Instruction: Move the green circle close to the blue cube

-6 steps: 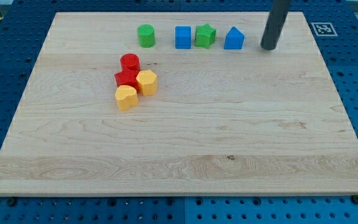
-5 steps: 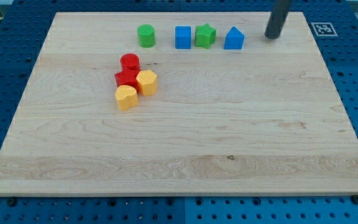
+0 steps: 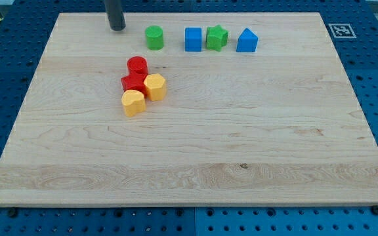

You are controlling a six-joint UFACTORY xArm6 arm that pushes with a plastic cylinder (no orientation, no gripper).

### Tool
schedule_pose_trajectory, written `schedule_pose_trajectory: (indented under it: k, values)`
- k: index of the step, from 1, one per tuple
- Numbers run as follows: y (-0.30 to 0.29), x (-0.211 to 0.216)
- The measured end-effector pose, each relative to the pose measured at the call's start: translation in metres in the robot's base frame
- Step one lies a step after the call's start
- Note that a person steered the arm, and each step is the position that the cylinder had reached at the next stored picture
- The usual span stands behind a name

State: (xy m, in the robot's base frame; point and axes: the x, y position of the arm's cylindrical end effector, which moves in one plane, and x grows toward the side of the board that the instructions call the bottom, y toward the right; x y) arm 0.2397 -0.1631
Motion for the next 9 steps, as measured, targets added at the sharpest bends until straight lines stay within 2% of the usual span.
schedule_pose_trajectory:
  k: [2, 5, 9]
  values:
    - [0.007, 0.033]
    - [0.054, 0.035]
    - [0.064, 0.035]
